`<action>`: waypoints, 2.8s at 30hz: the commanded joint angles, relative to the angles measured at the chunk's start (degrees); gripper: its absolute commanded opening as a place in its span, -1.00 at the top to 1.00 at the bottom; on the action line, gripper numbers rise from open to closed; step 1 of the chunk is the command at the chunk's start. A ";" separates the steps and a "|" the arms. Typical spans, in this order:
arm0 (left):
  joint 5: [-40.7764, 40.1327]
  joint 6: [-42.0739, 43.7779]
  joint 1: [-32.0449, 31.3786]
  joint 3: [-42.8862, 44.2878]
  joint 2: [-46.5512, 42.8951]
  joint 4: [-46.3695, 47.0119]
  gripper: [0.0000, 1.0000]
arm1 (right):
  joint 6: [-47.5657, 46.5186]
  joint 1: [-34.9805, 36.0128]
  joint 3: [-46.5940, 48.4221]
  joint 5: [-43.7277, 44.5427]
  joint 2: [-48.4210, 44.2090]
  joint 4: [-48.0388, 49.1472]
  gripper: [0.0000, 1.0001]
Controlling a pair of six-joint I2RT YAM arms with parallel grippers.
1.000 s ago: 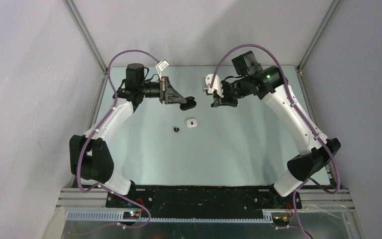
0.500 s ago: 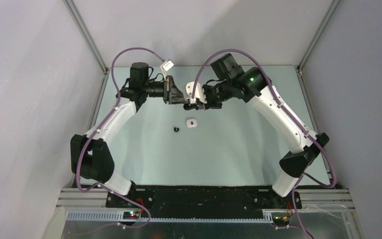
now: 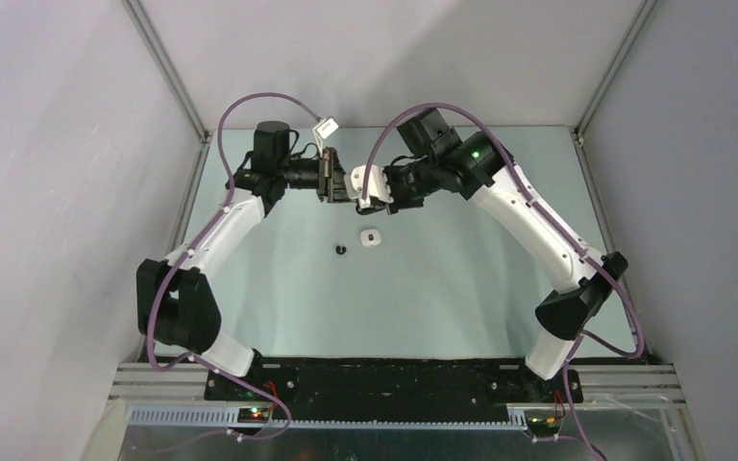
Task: Insert the wireless bluetooth earbuds into the charging case
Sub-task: Place the earbud in the charging case.
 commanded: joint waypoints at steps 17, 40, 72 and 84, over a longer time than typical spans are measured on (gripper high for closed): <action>0.39 0.71 -0.84 0.42 -2.31 -0.04 1.00 | -5.17 0.90 0.76 3.05 2.42 1.46 1.00; 0.94 0.15 -0.73 0.82 -1.27 -0.10 1.00 | -6.71 1.54 0.30 5.27 3.30 -1.59 1.00; 1.20 0.03 -0.90 0.81 -1.28 -0.09 1.00 | -2.27 3.26 -1.78 8.40 2.98 2.36 0.63; 1.13 -0.03 -0.96 1.22 -0.65 -0.09 1.00 | 1.15 3.14 -0.51 10.72 -1.65 6.16 0.43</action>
